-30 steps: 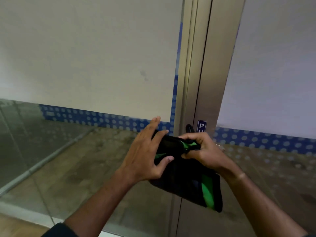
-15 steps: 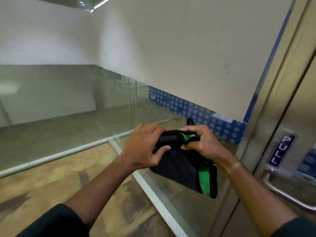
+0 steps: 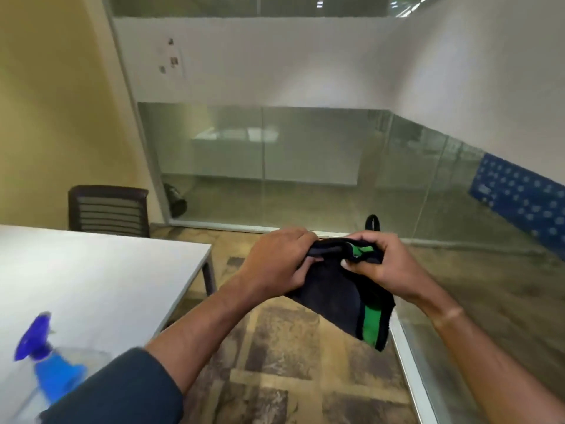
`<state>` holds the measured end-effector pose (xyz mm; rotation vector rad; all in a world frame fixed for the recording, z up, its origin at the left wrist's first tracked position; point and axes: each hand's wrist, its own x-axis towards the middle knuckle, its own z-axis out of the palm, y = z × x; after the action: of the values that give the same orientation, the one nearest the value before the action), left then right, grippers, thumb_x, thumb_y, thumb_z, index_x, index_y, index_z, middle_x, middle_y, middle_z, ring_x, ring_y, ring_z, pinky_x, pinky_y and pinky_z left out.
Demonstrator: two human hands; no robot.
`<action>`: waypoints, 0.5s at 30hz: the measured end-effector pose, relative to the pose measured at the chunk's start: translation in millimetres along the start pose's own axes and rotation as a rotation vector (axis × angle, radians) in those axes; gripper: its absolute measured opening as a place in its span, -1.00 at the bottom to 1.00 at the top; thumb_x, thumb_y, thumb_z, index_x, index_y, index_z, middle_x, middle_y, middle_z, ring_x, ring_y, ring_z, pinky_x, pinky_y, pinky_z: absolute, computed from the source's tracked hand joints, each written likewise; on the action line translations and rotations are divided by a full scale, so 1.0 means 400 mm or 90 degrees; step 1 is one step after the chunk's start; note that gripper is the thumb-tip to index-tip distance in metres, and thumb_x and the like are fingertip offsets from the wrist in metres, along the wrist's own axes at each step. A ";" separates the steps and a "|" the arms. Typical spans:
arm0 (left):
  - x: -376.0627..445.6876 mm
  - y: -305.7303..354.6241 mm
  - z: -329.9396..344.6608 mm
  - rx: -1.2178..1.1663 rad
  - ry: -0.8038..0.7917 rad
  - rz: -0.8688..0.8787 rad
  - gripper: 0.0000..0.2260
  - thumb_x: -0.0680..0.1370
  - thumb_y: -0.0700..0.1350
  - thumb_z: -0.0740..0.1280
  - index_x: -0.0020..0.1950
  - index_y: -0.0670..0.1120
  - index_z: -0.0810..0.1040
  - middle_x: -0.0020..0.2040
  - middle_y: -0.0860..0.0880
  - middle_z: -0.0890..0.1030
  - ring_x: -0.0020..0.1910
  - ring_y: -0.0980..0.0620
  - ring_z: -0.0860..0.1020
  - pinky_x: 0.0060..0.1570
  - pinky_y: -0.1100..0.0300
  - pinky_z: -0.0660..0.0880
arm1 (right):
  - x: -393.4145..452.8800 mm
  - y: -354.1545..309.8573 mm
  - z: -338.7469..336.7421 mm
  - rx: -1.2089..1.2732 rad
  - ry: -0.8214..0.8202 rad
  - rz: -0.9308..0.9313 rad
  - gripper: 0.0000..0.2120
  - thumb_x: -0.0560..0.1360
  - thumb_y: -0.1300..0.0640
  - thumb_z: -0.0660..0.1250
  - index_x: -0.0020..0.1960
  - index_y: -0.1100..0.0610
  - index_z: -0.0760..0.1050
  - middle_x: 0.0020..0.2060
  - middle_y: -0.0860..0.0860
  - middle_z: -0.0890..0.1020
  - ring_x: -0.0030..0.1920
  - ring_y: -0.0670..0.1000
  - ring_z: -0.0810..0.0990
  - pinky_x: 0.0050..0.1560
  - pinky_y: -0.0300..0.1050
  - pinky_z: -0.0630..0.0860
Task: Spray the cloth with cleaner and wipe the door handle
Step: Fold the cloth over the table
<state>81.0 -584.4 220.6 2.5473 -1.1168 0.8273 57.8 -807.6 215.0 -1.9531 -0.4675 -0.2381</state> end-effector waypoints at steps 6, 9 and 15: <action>-0.210 -0.147 -0.140 0.058 0.005 -0.114 -0.79 0.57 -0.01 0.27 0.09 -0.11 0.54 -0.05 -0.08 0.62 -0.04 -0.12 0.55 -0.19 0.04 0.47 | 0.100 -0.086 0.249 -0.097 -0.076 -0.067 -0.50 0.19 -0.28 0.56 0.06 -0.16 0.56 -0.07 -0.22 0.66 -0.05 -0.21 0.63 -0.06 -0.37 0.50; -0.322 -0.209 -0.217 0.070 0.017 -0.154 -0.81 0.56 -0.03 0.29 0.07 -0.12 0.54 -0.05 -0.09 0.62 -0.04 -0.12 0.55 -0.21 0.10 0.40 | 0.122 -0.141 0.394 -0.169 -0.116 -0.120 -0.44 0.15 -0.30 0.57 0.08 -0.17 0.52 -0.10 -0.25 0.64 -0.06 -0.25 0.61 -0.09 -0.37 0.50; -0.543 -0.355 -0.375 0.094 0.020 -0.179 -0.80 0.56 0.04 0.26 0.07 -0.06 0.52 -0.03 -0.02 0.61 -0.02 -0.08 0.54 -0.18 0.08 0.44 | 0.146 -0.257 0.646 -0.194 -0.113 -0.154 -0.73 0.26 0.00 0.42 -0.05 -0.07 0.52 -0.26 -0.09 0.63 -0.24 -0.11 0.61 -0.19 0.00 0.57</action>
<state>5.9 -294.2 216.4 2.7151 -0.6870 0.8996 55.2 -523.4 214.2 -2.2249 -0.8264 -0.3056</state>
